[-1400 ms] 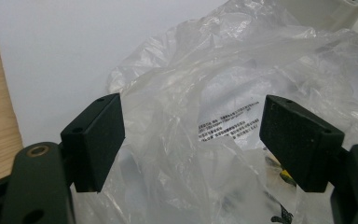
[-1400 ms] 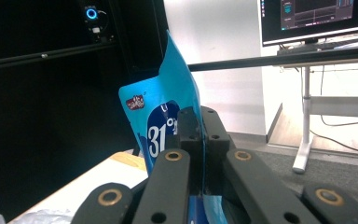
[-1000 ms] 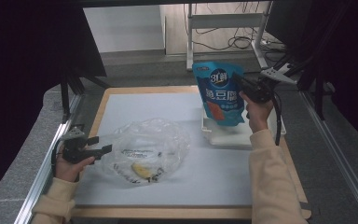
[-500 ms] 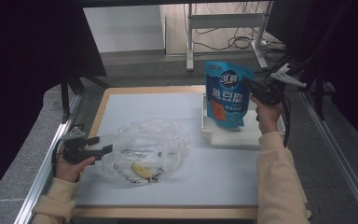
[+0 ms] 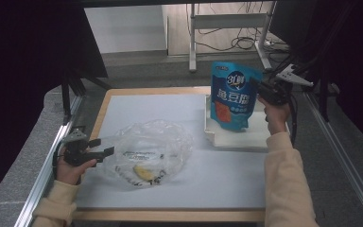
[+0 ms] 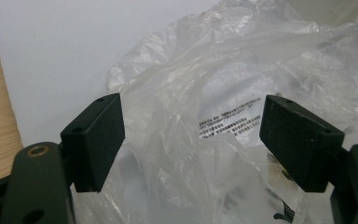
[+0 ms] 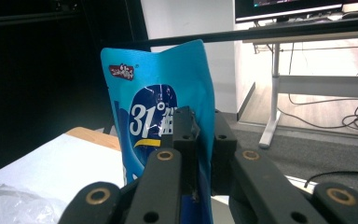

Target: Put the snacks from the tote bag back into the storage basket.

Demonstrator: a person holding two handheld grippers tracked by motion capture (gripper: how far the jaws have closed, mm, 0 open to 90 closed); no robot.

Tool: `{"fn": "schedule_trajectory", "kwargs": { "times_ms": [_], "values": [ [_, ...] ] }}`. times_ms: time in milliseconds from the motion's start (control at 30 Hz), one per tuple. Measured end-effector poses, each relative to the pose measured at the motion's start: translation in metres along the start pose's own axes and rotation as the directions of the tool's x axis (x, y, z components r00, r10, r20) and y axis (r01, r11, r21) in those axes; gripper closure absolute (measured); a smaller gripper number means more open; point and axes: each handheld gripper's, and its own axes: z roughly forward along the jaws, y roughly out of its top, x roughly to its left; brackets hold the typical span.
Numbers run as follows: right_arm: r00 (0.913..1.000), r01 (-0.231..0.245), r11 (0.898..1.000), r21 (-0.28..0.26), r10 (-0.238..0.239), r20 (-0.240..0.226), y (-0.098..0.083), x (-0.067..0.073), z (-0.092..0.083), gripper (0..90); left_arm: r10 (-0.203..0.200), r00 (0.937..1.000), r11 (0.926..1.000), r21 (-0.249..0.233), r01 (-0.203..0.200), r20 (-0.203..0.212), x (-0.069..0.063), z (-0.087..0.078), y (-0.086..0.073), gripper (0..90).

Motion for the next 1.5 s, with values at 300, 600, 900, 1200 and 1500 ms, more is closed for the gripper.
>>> {"fn": "schedule_trajectory", "kwargs": {
  "times_ms": [300, 600, 900, 1200, 1500],
  "values": [
    [1.0, 0.006, 1.0, -0.009, -0.006, 0.004, 0.003, -0.003, -0.002, 82.3, 0.0, 1.0, 1.0, 0.0, 0.0, 0.0, 0.0, 0.0, 0.0, 22.3],
    [0.9997, -0.023, 1.0, 0.0, 0.023, 0.0, -0.004, -0.005, -0.012, 78.5, 0.006, 1.0, 1.0, 0.004, -0.006, 0.002, -0.002, 0.001, 0.001, 22.2],
    [0.9988, -0.033, 0.999, 0.036, 0.032, 0.038, -0.012, 0.002, -0.016, 62.2, 0.007, 1.0, 1.0, 0.003, -0.008, 0.007, -0.003, 0.001, 0.001, 22.2],
    [0.9953, -0.075, 0.994, 0.083, 0.07, 0.066, -0.023, 0.006, -0.031, 47.9, 0.006, 0.9999, 1.0, 0.003, -0.006, 0.008, -0.003, 0.001, 0.001, 22.2],
    [0.9943, -0.08, 0.989, 0.121, 0.07, 0.08, -0.039, 0.022, -0.053, 42.1, 0.007, 0.9999, 1.0, -0.001, -0.007, 0.012, -0.005, 0.001, 0.002, 22.2]
  ]
}}
